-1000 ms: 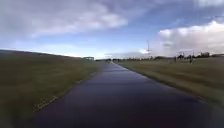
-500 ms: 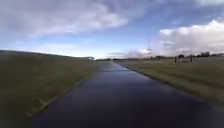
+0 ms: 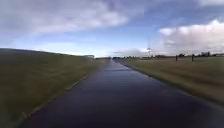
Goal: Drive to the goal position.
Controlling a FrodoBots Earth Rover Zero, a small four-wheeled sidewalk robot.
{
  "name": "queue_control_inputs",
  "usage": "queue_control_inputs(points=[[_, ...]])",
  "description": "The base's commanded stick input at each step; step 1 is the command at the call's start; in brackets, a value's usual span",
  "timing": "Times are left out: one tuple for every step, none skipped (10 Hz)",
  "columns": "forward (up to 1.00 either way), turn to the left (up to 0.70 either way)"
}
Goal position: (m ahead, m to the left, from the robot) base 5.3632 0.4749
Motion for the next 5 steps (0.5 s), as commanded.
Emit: queue_control_inputs(points=[[1.00, 0.00], [1.00, 0.00], [1.00, 0.00], [1.00, 0.00], [1.00, 0.00]])
